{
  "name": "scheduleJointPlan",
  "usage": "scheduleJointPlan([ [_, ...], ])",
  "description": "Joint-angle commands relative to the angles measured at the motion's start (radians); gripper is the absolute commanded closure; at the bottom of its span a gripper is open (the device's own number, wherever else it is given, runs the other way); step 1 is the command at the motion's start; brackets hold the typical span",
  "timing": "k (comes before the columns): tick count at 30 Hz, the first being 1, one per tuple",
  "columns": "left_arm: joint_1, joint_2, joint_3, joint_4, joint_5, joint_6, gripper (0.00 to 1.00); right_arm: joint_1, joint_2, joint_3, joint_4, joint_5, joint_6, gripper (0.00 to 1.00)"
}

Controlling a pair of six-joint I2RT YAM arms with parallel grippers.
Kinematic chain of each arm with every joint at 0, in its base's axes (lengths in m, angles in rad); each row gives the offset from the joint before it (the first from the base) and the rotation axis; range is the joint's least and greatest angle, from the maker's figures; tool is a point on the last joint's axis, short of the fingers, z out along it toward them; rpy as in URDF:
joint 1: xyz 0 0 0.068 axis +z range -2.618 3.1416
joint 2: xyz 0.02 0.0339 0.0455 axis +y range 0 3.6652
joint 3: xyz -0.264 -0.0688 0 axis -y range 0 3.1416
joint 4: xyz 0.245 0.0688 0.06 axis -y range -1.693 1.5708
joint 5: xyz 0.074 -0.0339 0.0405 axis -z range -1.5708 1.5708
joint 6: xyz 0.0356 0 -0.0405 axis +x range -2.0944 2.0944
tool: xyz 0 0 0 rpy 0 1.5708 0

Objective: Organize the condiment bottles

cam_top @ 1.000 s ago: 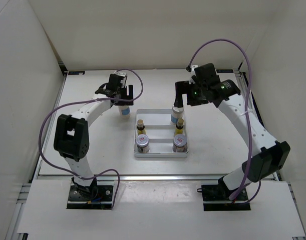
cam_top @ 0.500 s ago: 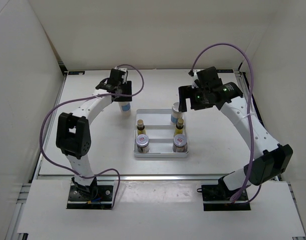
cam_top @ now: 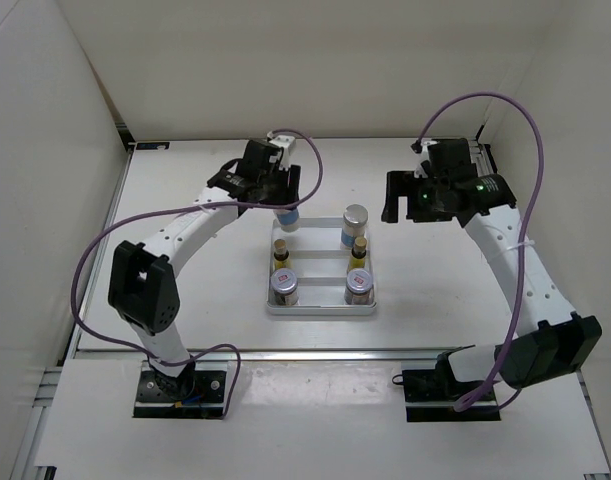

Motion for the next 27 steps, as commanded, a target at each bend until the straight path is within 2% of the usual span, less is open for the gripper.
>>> scheduleJointPlan([
  [1, -0.015, -0.025, -0.023, 0.047, 0.027, 0.008, 0.51, -0.016, -0.047, -0.005, 0.006, -0.033, -0.008, 0.0],
  [6, -0.024, 0.027, -0.037, 0.061, 0.016, -0.002, 0.47, -0.025, -0.058, -0.005, 0.006, -0.044, 0.002, 0.0],
  [11, -0.034, 0.078, -0.037, 0.071, -0.017, -0.002, 0.37, -0.025, -0.076, -0.005, -0.004, -0.044, 0.002, 0.0],
  [15, -0.043, 0.096, -0.037, 0.071, -0.036, -0.011, 0.24, -0.025, -0.076, -0.005, -0.004, -0.044, 0.011, 0.0],
  [18, -0.043, 0.086, -0.027, 0.071, -0.068, -0.011, 0.0, -0.025, -0.076, 0.004, -0.014, -0.031, 0.011, 0.0],
  [22, -0.043, 0.04, 0.038, 0.026, -0.1, -0.011, 0.0, -0.025, -0.067, 0.005, -0.014, 0.02, 0.02, 0.0],
  [25, -0.043, -0.006, 0.179, -0.088, -0.154, 0.029, 0.0, -0.025, -0.056, 0.014, -0.039, 0.085, 0.055, 0.0],
  [27, -0.043, -0.074, 0.242, -0.127, -0.206, 0.078, 0.0, -0.025, -0.056, 0.029, -0.073, 0.199, 0.115, 0.0],
])
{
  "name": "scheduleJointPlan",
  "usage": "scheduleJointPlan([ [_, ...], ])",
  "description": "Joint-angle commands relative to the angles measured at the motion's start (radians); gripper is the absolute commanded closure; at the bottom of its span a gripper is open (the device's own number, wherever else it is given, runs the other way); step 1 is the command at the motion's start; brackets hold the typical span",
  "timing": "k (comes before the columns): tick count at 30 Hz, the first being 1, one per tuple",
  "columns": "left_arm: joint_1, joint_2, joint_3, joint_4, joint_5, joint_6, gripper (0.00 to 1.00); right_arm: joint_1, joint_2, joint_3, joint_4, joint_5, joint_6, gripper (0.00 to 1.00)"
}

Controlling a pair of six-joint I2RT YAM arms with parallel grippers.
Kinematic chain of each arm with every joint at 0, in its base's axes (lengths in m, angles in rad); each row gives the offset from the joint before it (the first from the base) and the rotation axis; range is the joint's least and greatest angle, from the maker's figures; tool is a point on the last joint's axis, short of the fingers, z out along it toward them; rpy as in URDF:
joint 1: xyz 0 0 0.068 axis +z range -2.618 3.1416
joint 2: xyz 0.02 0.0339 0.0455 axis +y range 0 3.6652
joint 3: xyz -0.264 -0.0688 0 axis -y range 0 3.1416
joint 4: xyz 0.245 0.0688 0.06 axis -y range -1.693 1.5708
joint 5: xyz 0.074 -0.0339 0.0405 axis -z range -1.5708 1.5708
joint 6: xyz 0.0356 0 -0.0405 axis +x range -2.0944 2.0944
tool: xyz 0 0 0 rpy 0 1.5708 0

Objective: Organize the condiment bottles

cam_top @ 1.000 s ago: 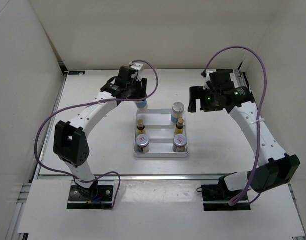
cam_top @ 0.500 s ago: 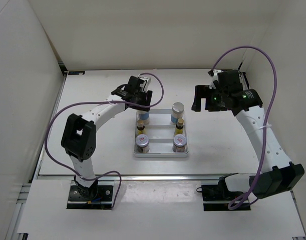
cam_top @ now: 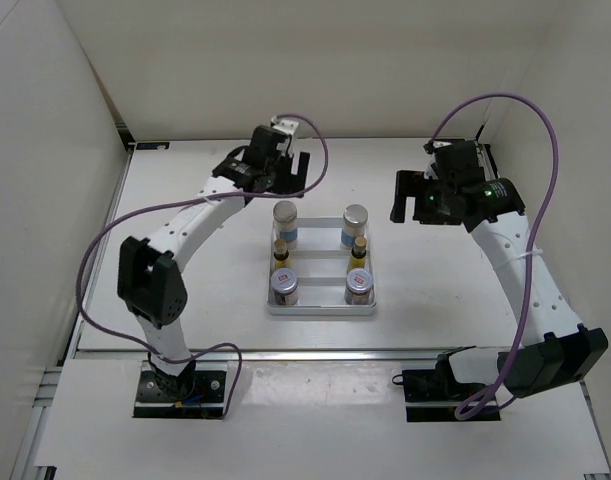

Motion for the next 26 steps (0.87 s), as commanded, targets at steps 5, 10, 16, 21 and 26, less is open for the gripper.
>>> scheduleJointPlan([
  [5, -0.005, -0.414, 0.049, -0.062, -0.199, 0.122, 0.0, -0.013, -0.045, -0.013, -0.042, 0.194, 0.112, 0.0],
  [10, 0.028, -0.678, -0.302, 0.049, -0.335, 0.122, 0.0, -0.013, -0.098, -0.07, -0.016, 0.161, 0.103, 0.0],
  [16, 0.054, -1.146, -0.858, 0.353, -0.303, 0.269, 0.0, -0.013, -0.132, -0.053, -0.015, 0.178, 0.083, 0.0],
  [21, 0.083, -1.279, -1.02, 0.352, -0.47, 0.331, 0.0, -0.013, -0.141, -0.053, -0.016, 0.197, 0.083, 0.0],
  [26, 0.092, -1.309, -1.101, 0.37, -0.553, 0.351, 0.0, -0.013, -0.173, -0.053, -0.016, 0.175, 0.06, 0.0],
])
